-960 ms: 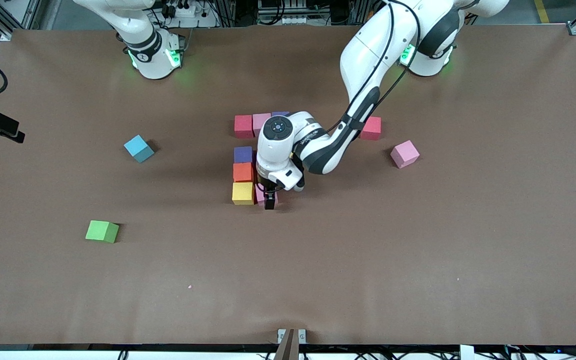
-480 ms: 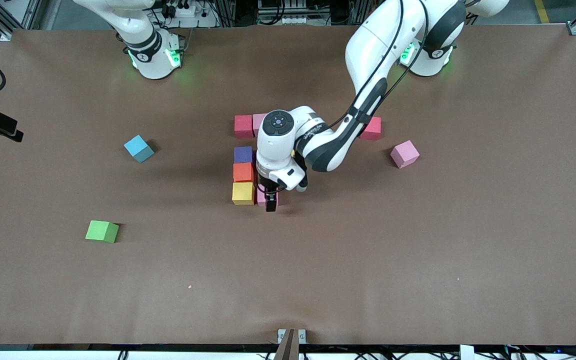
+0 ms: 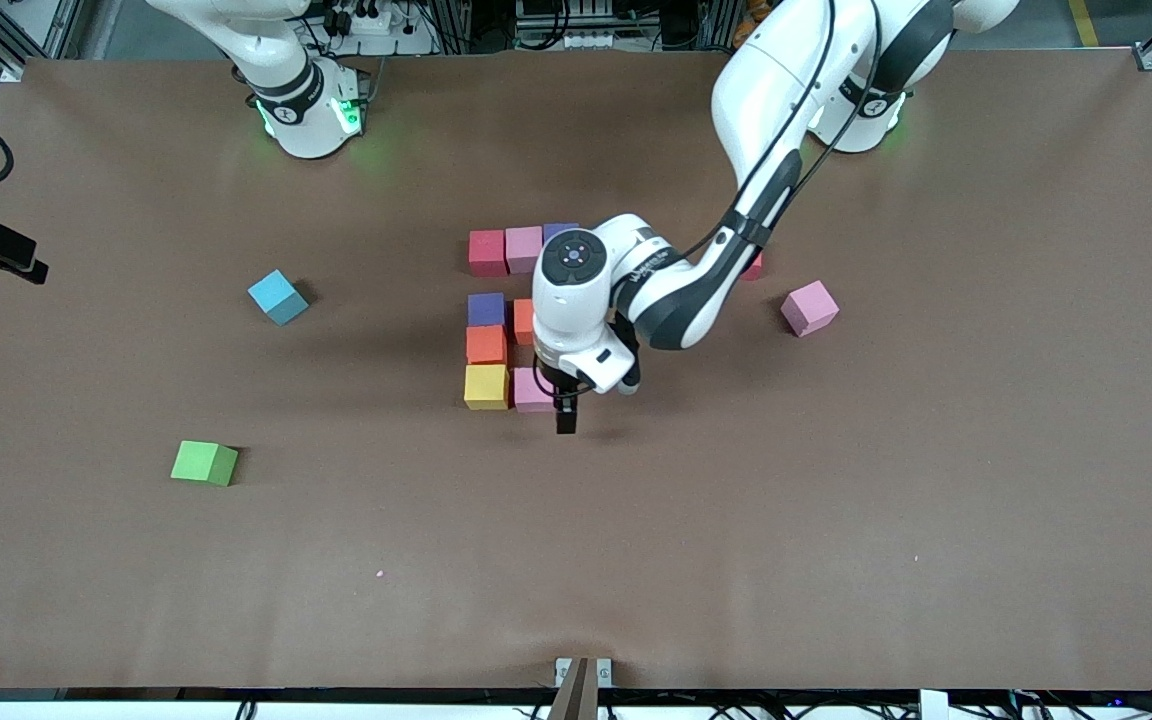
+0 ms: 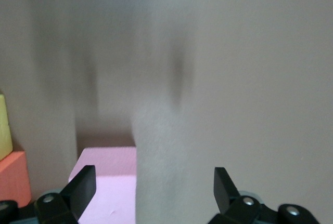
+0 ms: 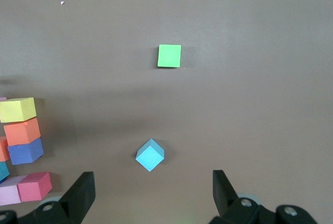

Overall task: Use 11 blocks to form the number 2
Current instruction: 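Open the left gripper and move it back toward the loose pink block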

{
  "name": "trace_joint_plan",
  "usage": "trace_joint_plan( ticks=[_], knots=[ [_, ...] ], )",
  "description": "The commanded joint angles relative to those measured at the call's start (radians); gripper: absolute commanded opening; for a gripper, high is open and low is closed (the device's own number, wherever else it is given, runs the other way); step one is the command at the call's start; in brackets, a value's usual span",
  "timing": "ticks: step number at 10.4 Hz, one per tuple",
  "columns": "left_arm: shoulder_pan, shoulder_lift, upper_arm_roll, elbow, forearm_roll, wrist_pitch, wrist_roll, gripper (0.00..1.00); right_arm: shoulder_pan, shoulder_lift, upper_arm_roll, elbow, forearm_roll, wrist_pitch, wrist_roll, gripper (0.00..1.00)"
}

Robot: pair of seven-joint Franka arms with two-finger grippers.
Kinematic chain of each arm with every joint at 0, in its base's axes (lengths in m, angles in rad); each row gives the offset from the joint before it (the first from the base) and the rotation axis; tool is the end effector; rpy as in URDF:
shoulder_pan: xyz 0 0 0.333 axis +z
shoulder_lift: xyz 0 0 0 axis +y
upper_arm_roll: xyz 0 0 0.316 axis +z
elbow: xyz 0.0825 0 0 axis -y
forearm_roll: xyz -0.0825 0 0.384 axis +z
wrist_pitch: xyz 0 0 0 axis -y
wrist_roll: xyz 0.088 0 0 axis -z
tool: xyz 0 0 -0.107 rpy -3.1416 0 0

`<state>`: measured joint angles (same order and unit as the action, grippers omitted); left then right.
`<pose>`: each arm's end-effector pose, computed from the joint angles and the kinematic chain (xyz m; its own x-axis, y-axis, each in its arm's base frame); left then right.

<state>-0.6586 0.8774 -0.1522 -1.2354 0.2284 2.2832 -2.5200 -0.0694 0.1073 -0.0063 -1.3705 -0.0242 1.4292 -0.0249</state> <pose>0.5598 -0.5329 0.2584 -0.0608 0.9934 -0.0973 0.9828 0.0766 0.1678 0.5714 -0.0460 0.6450 0.9973 -0.0541 -0.0491 -0.0530 -0.9983 0.0236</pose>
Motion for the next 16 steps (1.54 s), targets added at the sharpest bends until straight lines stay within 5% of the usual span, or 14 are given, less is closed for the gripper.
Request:
trace_joint_plan(
  ticks=[1,5,10,12,16],
  knots=[
    [0.019,-0.069,-0.006,-0.09,-0.011,-0.013,0.021,1.0,-0.007,-0.008,0.005,0.008,0.0,-0.015,0.002,1.0],
    [0.068,-0.179,-0.035,-0.261,-0.014,0.01,0.098,1.0,-0.004,-0.009,0.006,0.008,0.0,-0.016,0.003,1.0],
    [0.27,-0.351,-0.136,-0.577,-0.015,0.091,0.233,1.0,-0.004,-0.009,0.006,0.008,-0.005,-0.024,-0.007,1.0],
    [0.38,-0.409,-0.161,-0.672,-0.015,0.091,0.253,1.0,-0.006,-0.009,0.006,0.008,-0.005,-0.024,-0.009,1.0],
    [0.713,-0.523,-0.344,-0.841,-0.017,0.091,0.271,1.0,-0.01,-0.012,0.005,0.008,-0.006,-0.026,-0.009,1.0]
  ],
)
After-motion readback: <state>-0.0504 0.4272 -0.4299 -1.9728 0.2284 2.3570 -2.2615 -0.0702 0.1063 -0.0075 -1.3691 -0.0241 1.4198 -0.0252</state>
